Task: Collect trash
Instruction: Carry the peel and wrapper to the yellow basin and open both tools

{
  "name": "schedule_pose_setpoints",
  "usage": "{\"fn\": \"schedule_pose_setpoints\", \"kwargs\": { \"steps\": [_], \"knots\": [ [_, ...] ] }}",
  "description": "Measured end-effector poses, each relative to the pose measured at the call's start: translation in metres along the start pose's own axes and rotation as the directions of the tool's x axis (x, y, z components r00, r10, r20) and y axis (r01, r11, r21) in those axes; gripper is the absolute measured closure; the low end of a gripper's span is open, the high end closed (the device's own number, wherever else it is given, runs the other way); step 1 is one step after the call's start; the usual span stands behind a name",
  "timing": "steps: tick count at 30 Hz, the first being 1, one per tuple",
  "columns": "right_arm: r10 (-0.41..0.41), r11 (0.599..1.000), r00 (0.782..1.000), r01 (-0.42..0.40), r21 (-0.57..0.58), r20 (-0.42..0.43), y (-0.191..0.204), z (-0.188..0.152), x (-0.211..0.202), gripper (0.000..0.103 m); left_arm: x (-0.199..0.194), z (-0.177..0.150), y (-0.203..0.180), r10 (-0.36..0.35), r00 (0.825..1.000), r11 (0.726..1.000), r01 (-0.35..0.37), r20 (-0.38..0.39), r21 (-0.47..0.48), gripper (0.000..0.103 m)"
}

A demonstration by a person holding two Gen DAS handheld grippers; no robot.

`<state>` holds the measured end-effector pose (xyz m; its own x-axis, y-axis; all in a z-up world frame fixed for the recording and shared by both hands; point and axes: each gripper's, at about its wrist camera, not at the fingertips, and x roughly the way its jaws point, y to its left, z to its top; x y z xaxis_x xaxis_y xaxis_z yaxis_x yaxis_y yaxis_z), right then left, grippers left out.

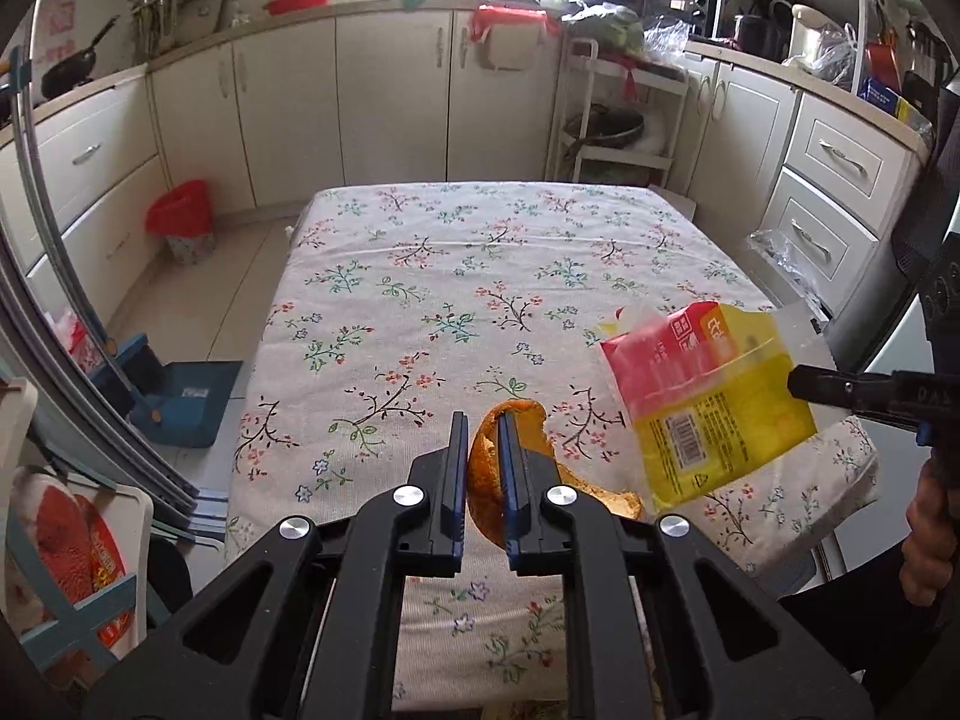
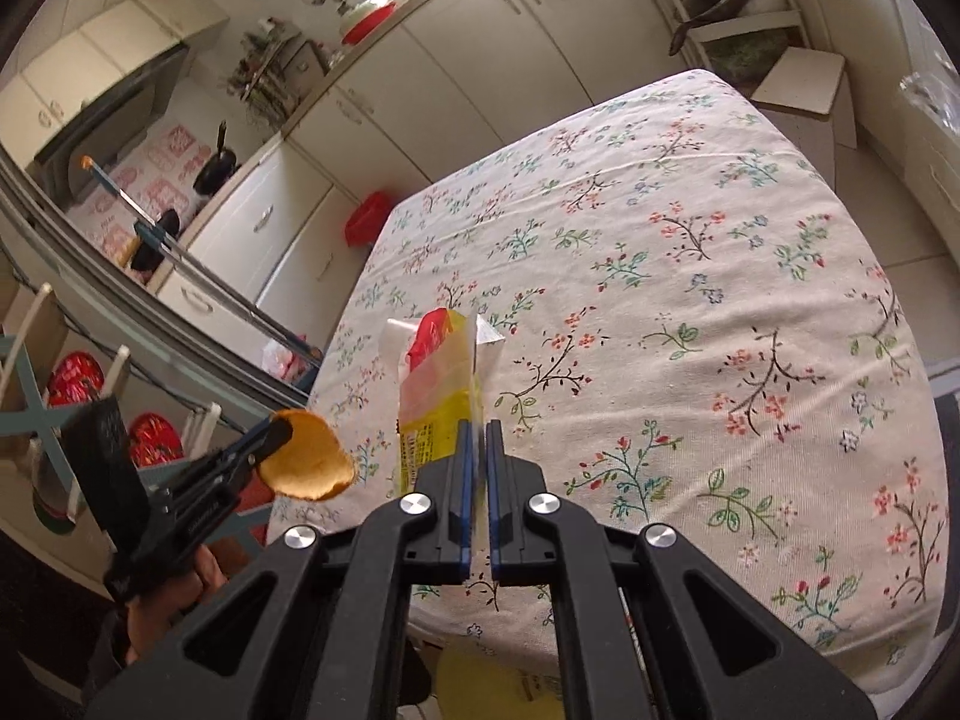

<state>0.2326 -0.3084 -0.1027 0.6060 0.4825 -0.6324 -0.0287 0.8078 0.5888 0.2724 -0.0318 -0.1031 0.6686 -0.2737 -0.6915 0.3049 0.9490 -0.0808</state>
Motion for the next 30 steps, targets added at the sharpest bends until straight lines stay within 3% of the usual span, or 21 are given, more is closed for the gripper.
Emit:
{"fn": "schedule_pose_setpoints", "kwargs": {
  "steps": [18,30],
  "knots": [
    [-0.007,0.993,1.000,0.003,0.114,0.030,-0.014,-0.023,-0.007,0.098,-0.058,-0.026,-0.006,-0.050,0.993,0.998,0.055,0.105,-0.042,0.094],
    [-0.037,0.990,0.999,0.035,0.135,0.020,-0.019,-0.032,-0.006,0.098,-0.070,-0.043,-0.015,-0.069,0.994,0.997,0.071,0.085,-0.025,0.094]
  ]
}}
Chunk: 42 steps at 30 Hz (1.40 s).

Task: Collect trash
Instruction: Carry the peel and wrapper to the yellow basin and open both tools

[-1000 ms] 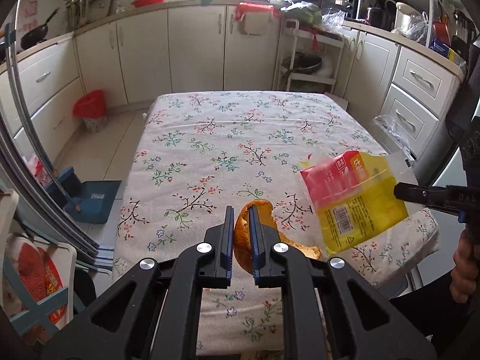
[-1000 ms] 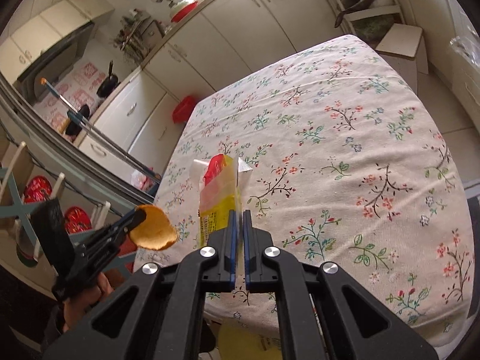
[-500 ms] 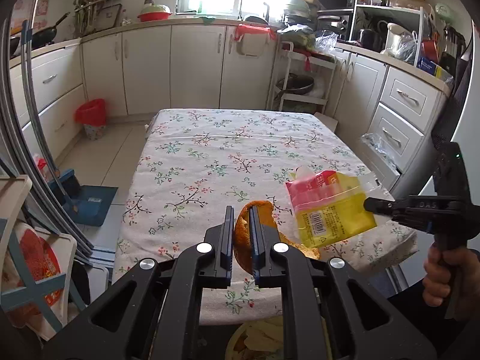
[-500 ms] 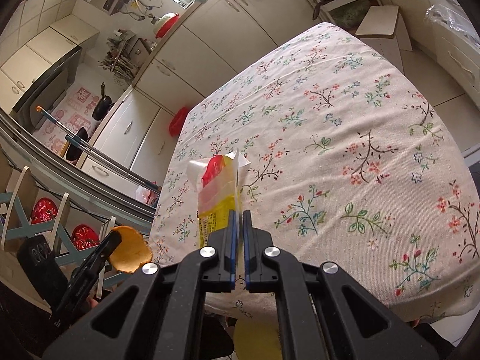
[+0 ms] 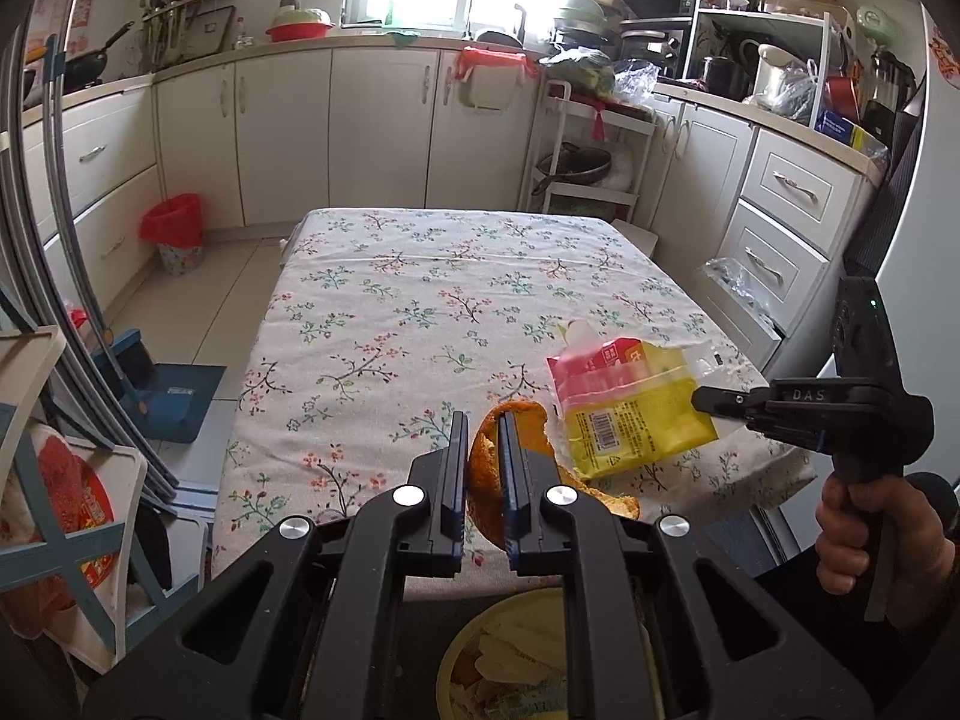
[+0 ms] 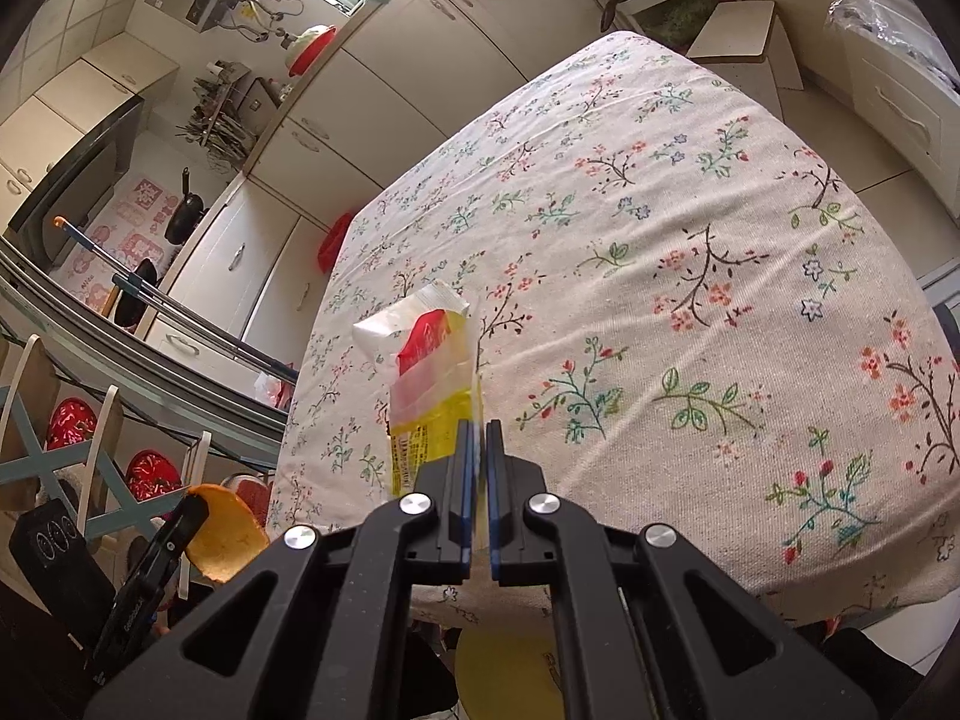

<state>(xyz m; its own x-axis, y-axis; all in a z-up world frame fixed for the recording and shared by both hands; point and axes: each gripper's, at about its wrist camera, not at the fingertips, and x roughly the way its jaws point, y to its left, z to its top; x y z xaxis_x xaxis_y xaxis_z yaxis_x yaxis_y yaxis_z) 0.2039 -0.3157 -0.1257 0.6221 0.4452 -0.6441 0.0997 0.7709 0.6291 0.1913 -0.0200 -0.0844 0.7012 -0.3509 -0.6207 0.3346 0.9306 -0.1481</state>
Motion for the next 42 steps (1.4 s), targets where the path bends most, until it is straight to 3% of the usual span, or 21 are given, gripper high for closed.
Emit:
{"fn": "schedule_pose_setpoints", "kwargs": {
  "steps": [8,16,20,22,25,28,34,38,42],
  "knots": [
    [-0.001,1.000,1.000,0.001,0.006,0.000,-0.001,-0.008,-0.005,0.098,0.001,-0.019,-0.014,-0.043,0.997,0.998,0.047,-0.069,0.052,0.094],
    [0.018,1.000,1.000,-0.018,0.014,0.012,-0.004,-0.012,-0.014,0.098,0.017,-0.053,-0.040,-0.103,0.967,0.977,0.142,-0.233,0.159,0.094],
    [0.032,0.999,0.999,-0.033,0.017,0.019,-0.002,-0.015,-0.019,0.098,0.031,-0.067,-0.051,-0.126,0.933,0.957,0.203,-0.337,0.205,0.094],
    [0.041,0.999,0.999,-0.042,0.018,0.024,-0.001,-0.018,-0.024,0.098,0.040,-0.081,-0.061,-0.126,0.900,0.939,0.243,-0.418,0.241,0.094],
    [0.055,0.998,0.998,-0.055,0.020,0.029,-0.001,-0.022,-0.031,0.098,0.047,-0.096,-0.072,-0.103,0.869,0.912,0.276,-0.484,0.302,0.093],
    [0.069,0.997,0.997,-0.069,0.016,0.033,0.000,-0.030,-0.042,0.098,0.045,-0.100,-0.070,-0.112,0.855,0.907,0.296,-0.506,0.299,0.090],
    [0.039,0.995,0.999,-0.037,-0.088,0.019,0.014,-0.057,-0.062,0.098,0.027,-0.082,-0.042,-0.190,0.874,0.942,0.291,-0.448,0.169,0.075],
    [-0.007,0.981,1.000,0.002,-0.196,-0.024,0.029,-0.082,-0.065,0.098,0.013,-0.069,-0.025,-0.205,0.909,0.962,0.256,-0.364,0.097,0.064],
    [-0.101,0.937,0.988,0.054,-0.346,-0.119,0.046,-0.117,-0.051,0.098,0.004,-0.056,-0.005,-0.185,0.943,0.981,0.196,-0.275,0.013,0.055]
  ]
}}
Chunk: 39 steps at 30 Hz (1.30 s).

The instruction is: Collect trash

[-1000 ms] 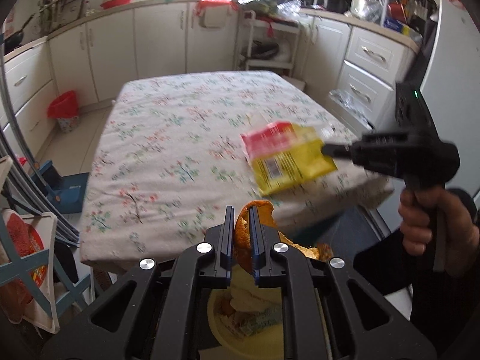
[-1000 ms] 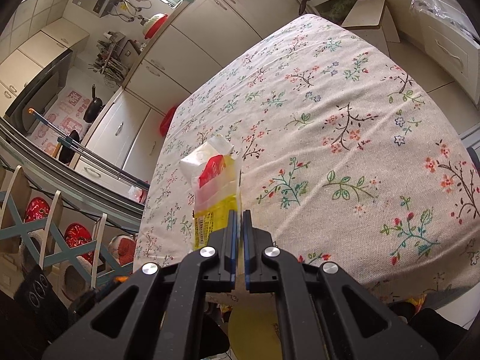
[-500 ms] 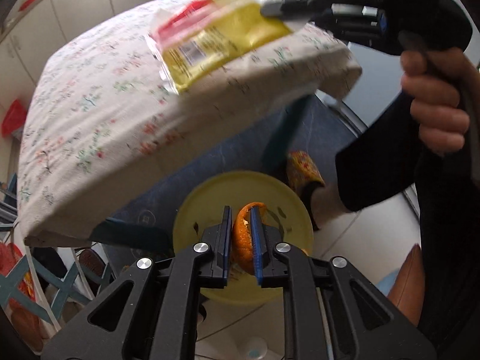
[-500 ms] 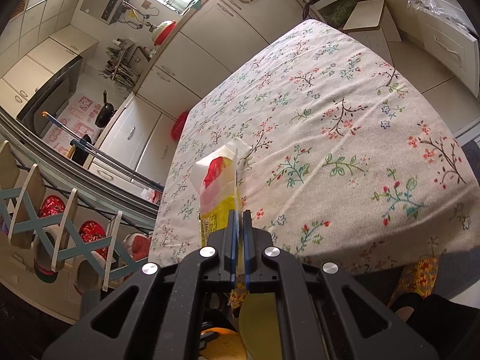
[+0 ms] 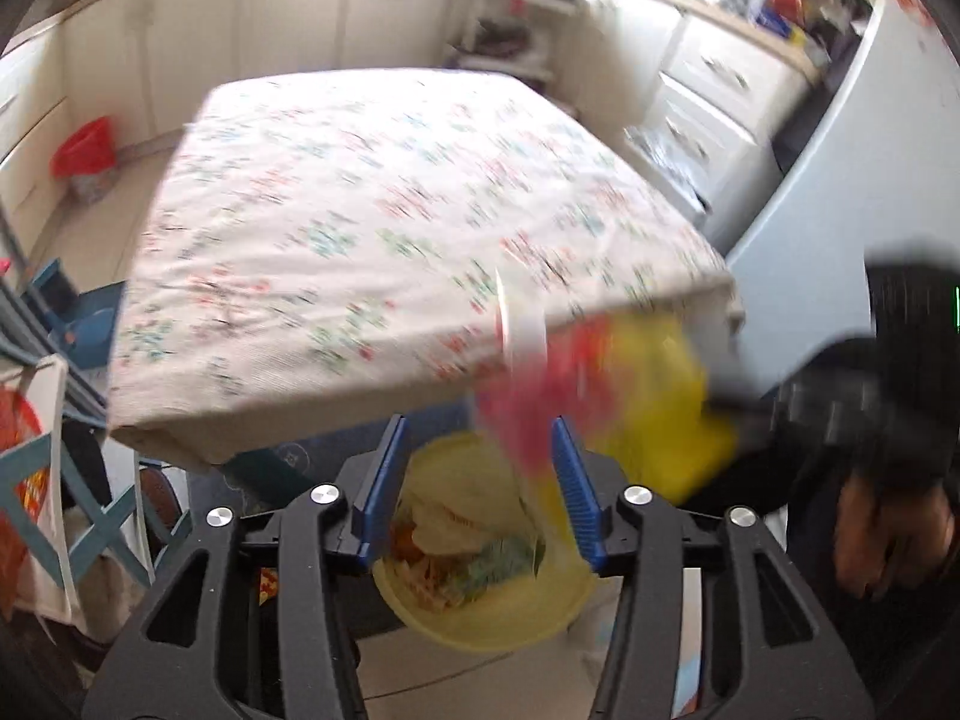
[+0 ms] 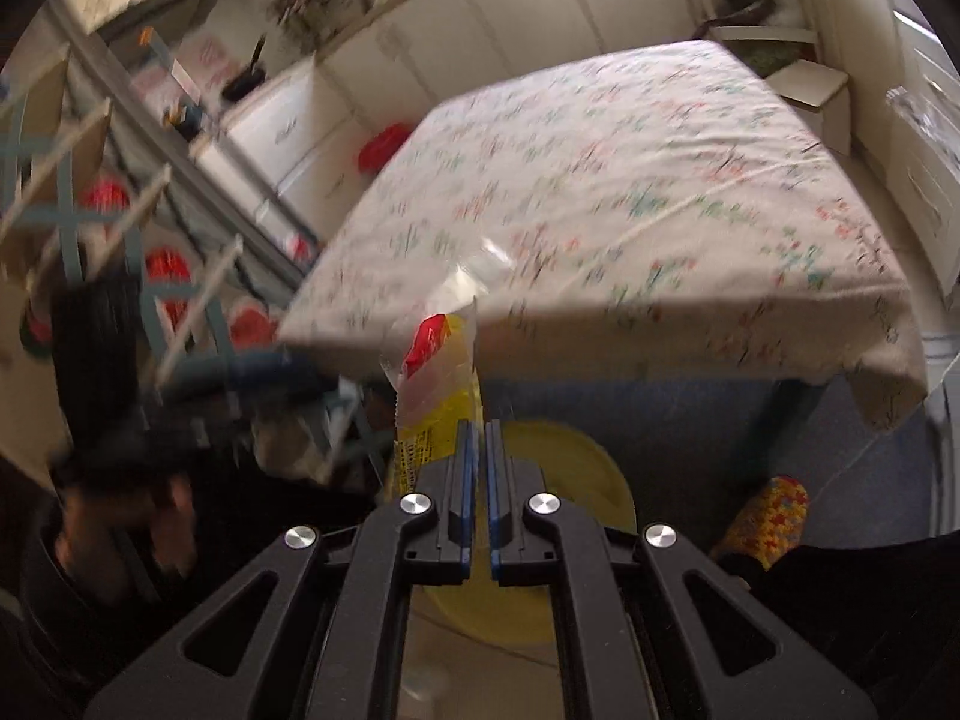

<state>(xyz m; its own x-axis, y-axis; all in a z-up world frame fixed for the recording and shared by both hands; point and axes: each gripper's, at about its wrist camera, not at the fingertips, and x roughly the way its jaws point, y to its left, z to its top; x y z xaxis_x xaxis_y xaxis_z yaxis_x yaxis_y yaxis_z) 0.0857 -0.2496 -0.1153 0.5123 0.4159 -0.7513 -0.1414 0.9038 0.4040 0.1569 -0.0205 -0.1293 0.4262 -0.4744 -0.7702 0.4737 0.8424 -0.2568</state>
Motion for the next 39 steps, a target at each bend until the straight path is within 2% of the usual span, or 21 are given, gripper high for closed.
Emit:
{"fn": "schedule_pose_setpoints", "kwargs": {
  "steps": [4,9,12,14,16,21,24,27,28,29,30,32,34,35,36,39],
  "knots": [
    [-0.074,0.989,0.990,0.057,-0.138,-0.121,0.024,-0.020,0.029,0.098,-0.008,0.003,0.007,0.024,0.999,0.998,-0.021,0.040,-0.055,0.047],
    [-0.145,0.966,0.968,0.094,-0.242,-0.205,0.042,-0.034,0.069,0.098,-0.010,0.004,0.001,0.020,0.998,0.999,-0.017,0.061,-0.040,0.043],
    [-0.181,0.959,0.950,0.113,-0.260,-0.254,0.045,-0.039,0.093,0.084,-0.014,0.004,-0.003,0.019,0.996,0.999,-0.016,0.086,-0.029,0.037],
    [-0.181,0.958,0.954,0.116,-0.261,-0.240,0.047,-0.039,0.091,0.073,-0.019,0.005,-0.005,0.029,0.994,0.999,-0.026,0.108,-0.028,0.034],
    [-0.183,0.962,0.961,0.132,-0.239,-0.206,0.045,-0.036,0.082,0.068,-0.021,0.006,-0.004,0.038,0.992,0.999,-0.034,0.121,-0.036,0.030],
    [-0.155,0.985,0.969,0.135,-0.111,-0.194,0.026,-0.030,0.072,0.065,-0.025,0.006,0.005,0.045,0.990,0.996,-0.034,0.133,-0.086,0.028],
    [-0.137,0.990,0.978,0.131,-0.047,-0.158,0.019,-0.024,0.062,0.063,-0.027,0.007,0.004,0.043,0.989,0.996,-0.031,0.144,-0.088,0.027],
    [-0.143,0.990,0.988,0.141,-0.029,-0.056,0.022,-0.014,0.042,0.049,-0.036,0.008,0.000,0.047,0.983,0.996,-0.034,0.179,-0.078,0.023],
    [-0.152,0.988,0.988,0.152,-0.029,-0.016,0.024,-0.011,0.035,0.042,-0.041,0.008,-0.003,0.051,0.979,0.996,-0.036,0.197,-0.082,0.021],
    [-0.164,0.986,0.986,0.164,-0.029,0.019,0.025,-0.009,0.029,0.035,-0.047,0.008,-0.006,0.067,0.974,0.995,-0.049,0.217,-0.089,0.017],
    [-0.187,0.982,0.980,0.189,-0.027,0.071,0.028,-0.006,0.017,0.033,-0.053,0.008,-0.009,0.088,0.969,0.993,-0.067,0.232,-0.096,0.011],
    [-0.215,0.975,0.966,0.220,-0.017,0.143,0.029,-0.002,0.000,0.025,-0.066,0.007,-0.017,0.170,0.949,0.983,-0.143,0.267,-0.118,0.008],
    [-0.249,0.967,0.945,0.253,0.008,0.214,0.031,0.002,-0.019,0.019,-0.081,0.005,-0.026,0.271,0.915,0.961,-0.239,0.300,-0.139,0.008],
    [-0.263,0.963,0.932,0.267,0.020,0.249,0.032,0.002,-0.030,0.016,-0.086,0.004,-0.028,0.300,0.903,0.953,-0.266,0.309,-0.147,0.008],
    [-0.274,0.960,0.920,0.277,0.028,0.282,0.034,0.002,-0.040,0.014,-0.095,0.000,-0.033,0.339,0.881,0.940,-0.305,0.330,-0.152,0.008],
    [-0.308,0.947,0.870,0.321,0.031,0.384,0.045,-0.002,-0.075,0.008,-0.113,-0.008,-0.036,0.401,0.845,0.915,-0.353,0.354,-0.194,0.008]
  ]
}}
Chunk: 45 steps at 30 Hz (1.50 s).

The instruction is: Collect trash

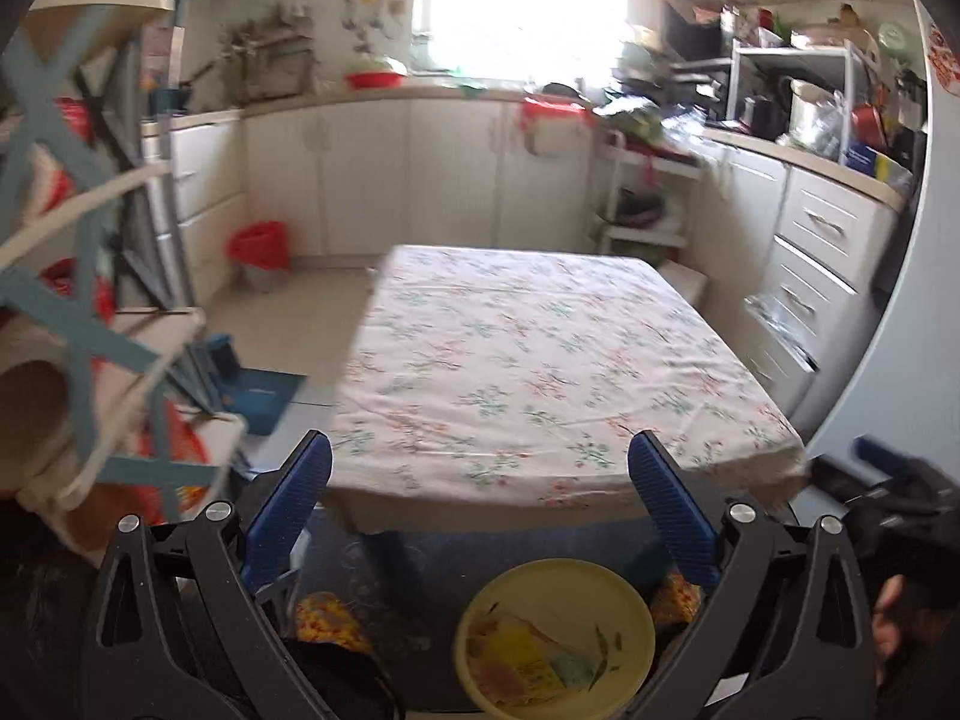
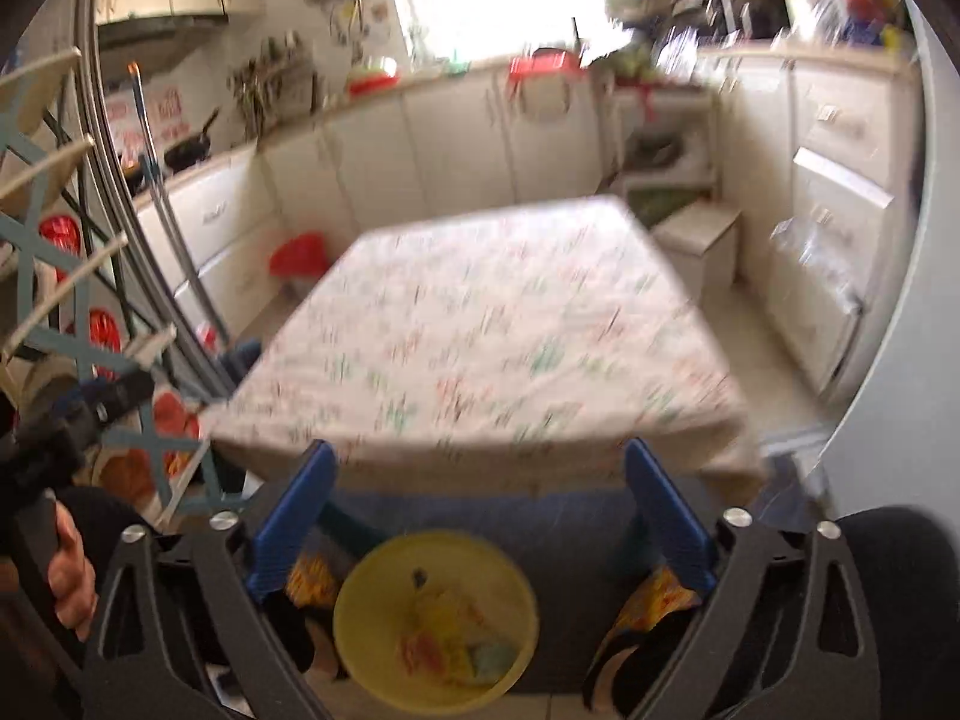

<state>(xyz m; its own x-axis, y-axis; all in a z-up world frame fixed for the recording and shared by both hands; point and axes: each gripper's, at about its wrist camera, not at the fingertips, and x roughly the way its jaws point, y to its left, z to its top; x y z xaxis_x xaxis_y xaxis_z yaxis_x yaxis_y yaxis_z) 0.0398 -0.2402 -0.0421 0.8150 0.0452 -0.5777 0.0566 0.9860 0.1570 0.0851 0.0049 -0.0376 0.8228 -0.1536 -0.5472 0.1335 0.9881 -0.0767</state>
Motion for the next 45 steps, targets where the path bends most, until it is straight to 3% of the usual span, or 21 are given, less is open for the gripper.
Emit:
{"fn": "schedule_pose_setpoints", "kwargs": {
  "steps": [2,7,12,26,37,45],
  "knots": [
    [-0.014,0.999,0.999,0.016,-0.029,0.043,0.003,0.005,-0.020,0.007,-0.013,-0.001,0.005,0.037,0.999,0.999,-0.037,0.005,-0.036,0.008],
    [-0.004,0.996,0.995,0.012,-0.084,0.097,0.016,0.009,-0.065,0.007,-0.038,-0.004,0.015,-0.049,0.997,0.993,0.042,-0.066,-0.111,0.008],
    [-0.009,0.998,0.995,0.016,-0.068,0.099,0.018,0.006,-0.088,0.007,-0.064,-0.010,-0.003,-0.037,0.998,0.998,0.034,-0.059,-0.058,0.008],
    [-0.047,0.999,0.996,0.048,-0.011,0.080,0.016,-0.011,-0.093,0.007,-0.094,-0.018,-0.035,0.020,0.999,0.999,-0.019,-0.032,0.033,0.008],
    [-0.063,0.998,0.994,0.063,-0.003,0.084,0.014,-0.012,-0.099,0.007,-0.102,-0.017,-0.032,0.037,0.999,0.999,-0.037,-0.008,0.025,0.008],
    [-0.055,0.998,0.995,0.056,-0.008,0.082,0.014,-0.012,-0.101,0.007,-0.101,-0.018,-0.032,0.035,0.999,0.999,-0.034,-0.031,0.030,0.008]
  ]
}}
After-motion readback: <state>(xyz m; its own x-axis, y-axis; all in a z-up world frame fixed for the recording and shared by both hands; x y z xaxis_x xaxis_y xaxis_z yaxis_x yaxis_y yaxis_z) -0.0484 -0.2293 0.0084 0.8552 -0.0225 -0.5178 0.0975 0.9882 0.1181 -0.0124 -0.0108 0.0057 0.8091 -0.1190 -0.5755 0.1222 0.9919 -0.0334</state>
